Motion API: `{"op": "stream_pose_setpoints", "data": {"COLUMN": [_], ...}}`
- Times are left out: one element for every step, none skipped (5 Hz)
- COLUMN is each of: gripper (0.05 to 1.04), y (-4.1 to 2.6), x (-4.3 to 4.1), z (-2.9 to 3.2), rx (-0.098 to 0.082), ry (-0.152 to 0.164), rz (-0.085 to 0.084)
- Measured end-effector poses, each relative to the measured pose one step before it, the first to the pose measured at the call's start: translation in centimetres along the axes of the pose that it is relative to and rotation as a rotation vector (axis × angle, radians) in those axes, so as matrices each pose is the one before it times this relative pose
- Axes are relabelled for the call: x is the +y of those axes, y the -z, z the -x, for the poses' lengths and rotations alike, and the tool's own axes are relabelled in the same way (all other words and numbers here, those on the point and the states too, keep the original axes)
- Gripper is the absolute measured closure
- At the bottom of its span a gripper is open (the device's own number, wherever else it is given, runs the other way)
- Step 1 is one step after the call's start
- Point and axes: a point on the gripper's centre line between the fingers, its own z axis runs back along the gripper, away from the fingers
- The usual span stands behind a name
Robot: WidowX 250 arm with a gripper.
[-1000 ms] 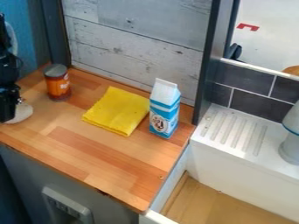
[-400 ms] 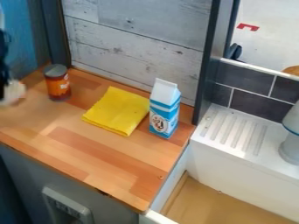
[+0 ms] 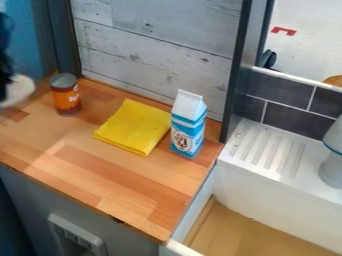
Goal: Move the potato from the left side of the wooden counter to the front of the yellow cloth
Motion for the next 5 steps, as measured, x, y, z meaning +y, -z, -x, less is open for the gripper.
{"op": "stream_pose_setpoints", "data": {"gripper": [0.728,0.729,0.728,0.729,0.728], "y": [-0.793,0.668,1.391,3.339,3.407], "x": [-4.745,-4.72,-3.727,-1.528,-0.963], "z": [0.476,0.864,-0.01,-0.314,-0.873], "rx": [0.0191,0.0257,0.018,0.0516,0.0157], "ry": [0.0949,0.0549,0.0438,0.0654,0.0306], "rz": [0.0324,0.0361,0.024,-0.0188,-0.0209]}}
